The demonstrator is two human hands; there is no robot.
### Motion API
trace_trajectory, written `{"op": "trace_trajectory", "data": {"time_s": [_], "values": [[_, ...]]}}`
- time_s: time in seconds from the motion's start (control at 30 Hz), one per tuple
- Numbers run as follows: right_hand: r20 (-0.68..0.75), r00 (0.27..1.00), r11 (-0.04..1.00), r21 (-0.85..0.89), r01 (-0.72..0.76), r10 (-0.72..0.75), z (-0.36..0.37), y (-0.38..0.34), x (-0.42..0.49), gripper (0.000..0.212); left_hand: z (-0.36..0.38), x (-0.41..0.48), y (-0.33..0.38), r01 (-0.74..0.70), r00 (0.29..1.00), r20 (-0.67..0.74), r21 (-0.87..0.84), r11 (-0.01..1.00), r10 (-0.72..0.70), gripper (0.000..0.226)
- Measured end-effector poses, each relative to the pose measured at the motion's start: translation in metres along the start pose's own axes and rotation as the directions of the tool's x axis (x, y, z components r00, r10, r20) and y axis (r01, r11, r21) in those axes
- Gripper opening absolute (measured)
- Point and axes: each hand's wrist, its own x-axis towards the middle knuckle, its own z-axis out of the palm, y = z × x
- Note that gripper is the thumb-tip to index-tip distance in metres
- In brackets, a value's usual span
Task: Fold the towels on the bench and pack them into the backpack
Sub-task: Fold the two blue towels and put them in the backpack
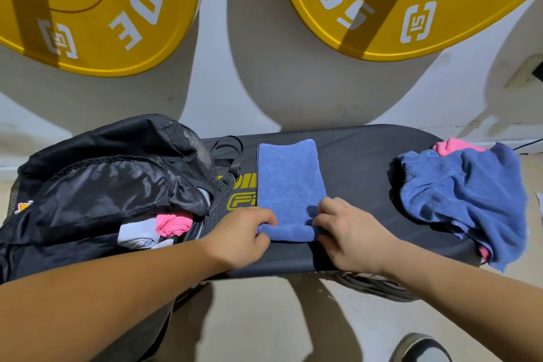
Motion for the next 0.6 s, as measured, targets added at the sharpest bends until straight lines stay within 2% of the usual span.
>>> {"op": "trace_trajectory", "data": {"time_s": [0.07,0.17,0.23,0.3,0.33,0.37,0.43,0.5,0.53,0.6], "values": [[0.116,0.976,0.95,0.232,-0.208,0.185,-0.009,0.0,0.008,0.013,-0.004,-0.001,0.0,0.14,0.99,0.045,-0.156,0.978,-0.135,0.023],[0.241,0.889,0.759,0.462,-0.458,0.389,-0.01,0.003,0.021,0.006,-0.005,-0.002,-0.002,0.291,0.956,0.072,-0.33,0.898,-0.283,0.02],[0.258,0.849,0.698,0.486,-0.526,0.46,-0.007,0.004,0.027,0.009,-0.004,0.001,-0.004,0.323,0.942,0.013,-0.307,0.895,-0.335,0.016],[0.231,0.829,0.678,0.485,-0.553,0.51,-0.002,0.004,0.03,0.013,-0.005,0.003,-0.005,0.247,0.963,-0.09,-0.096,0.964,-0.255,0.014],[0.204,0.832,0.688,0.479,-0.545,0.516,-0.001,0.004,0.03,0.014,-0.005,0.003,-0.005,0.149,0.983,-0.124,0.075,0.986,-0.139,0.015],[0.175,0.845,0.711,0.47,-0.522,0.505,0.0,0.005,0.029,0.014,-0.005,0.002,-0.006,0.01,0.993,-0.117,0.256,0.967,0.02,0.019],[0.101,0.896,0.805,0.404,-0.434,0.432,0.002,0.006,0.027,0.012,-0.003,0.002,-0.004,-0.266,0.953,0.015,0.518,0.813,0.303,0.027],[-0.051,0.956,0.943,0.19,-0.274,0.288,0.003,0.005,0.024,0.009,0.0,-0.002,0.0,-0.375,0.914,0.116,0.603,0.704,0.388,0.019],[-0.132,0.978,0.987,0.052,-0.154,0.16,0.004,0.004,0.022,0.013,0.001,-0.003,0.0,-0.371,0.918,0.124,0.607,0.703,0.378,0.016],[-0.189,0.98,0.993,-0.112,0.035,-0.056,0.007,0.002,0.017,0.025,0.003,-0.006,0.001,-0.358,0.926,0.131,0.596,0.719,0.353,0.019]]}}
